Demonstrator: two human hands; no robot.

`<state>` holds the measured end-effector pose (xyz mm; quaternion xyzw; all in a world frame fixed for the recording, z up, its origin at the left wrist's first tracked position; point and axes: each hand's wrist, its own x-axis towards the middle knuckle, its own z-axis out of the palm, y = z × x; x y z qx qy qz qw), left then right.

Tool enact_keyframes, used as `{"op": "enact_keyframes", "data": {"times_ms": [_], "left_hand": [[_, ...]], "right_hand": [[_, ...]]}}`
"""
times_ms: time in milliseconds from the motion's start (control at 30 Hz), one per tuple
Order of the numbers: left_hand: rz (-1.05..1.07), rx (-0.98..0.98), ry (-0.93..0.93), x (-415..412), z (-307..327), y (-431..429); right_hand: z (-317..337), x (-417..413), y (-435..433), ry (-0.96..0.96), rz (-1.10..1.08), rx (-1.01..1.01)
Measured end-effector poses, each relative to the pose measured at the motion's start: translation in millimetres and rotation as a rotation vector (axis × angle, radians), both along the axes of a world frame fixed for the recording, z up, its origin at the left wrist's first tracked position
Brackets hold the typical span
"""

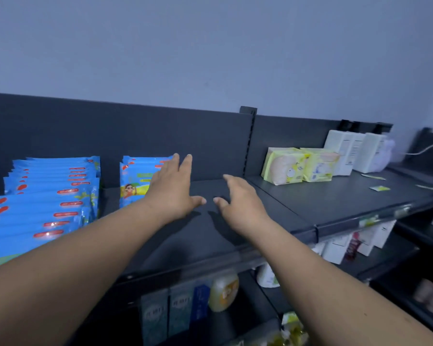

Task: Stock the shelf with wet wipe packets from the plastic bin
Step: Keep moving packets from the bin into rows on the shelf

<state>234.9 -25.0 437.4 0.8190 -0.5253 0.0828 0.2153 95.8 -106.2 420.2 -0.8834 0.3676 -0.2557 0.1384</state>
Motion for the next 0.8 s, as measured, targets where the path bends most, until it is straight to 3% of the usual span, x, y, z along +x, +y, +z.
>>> {"op": "enact_keyframes", "data": {"times_ms": [267,667,800], "left_hand": [[-0.259,0.083,-0.085,-110,-29,-5],[-0.533,0.106,-0.353,-228,-100,2],[-0.591,0.090,-0.287,-247,-127,2]], "right_hand": [[-25,-128,6,0.214,-0.183,-0.210],[-91,-282,39,0.356,-0.312,-0.105],[-114,-307,49,0.373,-0.322,-0.060]]}}
